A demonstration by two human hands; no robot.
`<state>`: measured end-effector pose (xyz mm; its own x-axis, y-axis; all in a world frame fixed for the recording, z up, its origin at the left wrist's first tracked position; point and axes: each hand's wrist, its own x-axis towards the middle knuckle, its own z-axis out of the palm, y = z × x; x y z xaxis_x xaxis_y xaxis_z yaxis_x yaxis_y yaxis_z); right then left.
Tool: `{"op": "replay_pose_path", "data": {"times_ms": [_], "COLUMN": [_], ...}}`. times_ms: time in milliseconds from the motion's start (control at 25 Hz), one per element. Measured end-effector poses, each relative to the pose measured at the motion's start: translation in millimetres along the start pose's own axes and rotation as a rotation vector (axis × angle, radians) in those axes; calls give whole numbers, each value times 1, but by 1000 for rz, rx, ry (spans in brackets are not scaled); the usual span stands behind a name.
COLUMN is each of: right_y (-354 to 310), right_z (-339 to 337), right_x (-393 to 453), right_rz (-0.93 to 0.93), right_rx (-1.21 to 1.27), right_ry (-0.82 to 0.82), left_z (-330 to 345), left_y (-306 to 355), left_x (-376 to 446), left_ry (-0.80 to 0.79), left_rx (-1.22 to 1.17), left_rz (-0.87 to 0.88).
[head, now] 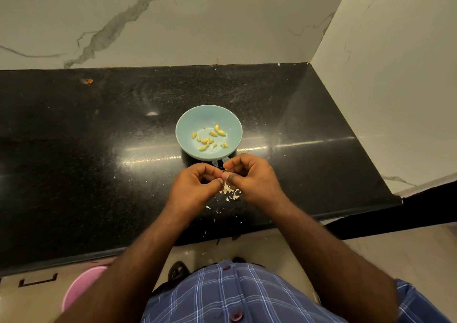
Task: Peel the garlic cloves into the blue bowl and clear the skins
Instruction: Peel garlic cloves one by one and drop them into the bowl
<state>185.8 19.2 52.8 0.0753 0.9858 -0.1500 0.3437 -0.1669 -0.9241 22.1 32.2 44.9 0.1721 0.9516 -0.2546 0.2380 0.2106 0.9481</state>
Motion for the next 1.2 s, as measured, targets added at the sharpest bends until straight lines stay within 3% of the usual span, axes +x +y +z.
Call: {"op": "replay_pose_path", "data": {"times_ms": [200,400,560,960,1200], "right_y": [-1,0,3,4,1], "right_z": [5,11,15,2,-2], "right_x": [-1,-4,-8,-10,-8], "right_rz": [78,173,150,-19,-73], "right_rx": [146,517,664,427,247], "right_ry": [55,19,16,13,14], "left_z": [-1,-2,-2,-5,-2], "left_y": [4,12,14,11,9], "left_x": [-3,-2,-3,-6,-7], "left_ry": [-28,-52,-64,-89,-50], "left_rx": [-205,-655,-813,-864,-646], "left_rz": [-79,-391,-527,-495,-366]}}
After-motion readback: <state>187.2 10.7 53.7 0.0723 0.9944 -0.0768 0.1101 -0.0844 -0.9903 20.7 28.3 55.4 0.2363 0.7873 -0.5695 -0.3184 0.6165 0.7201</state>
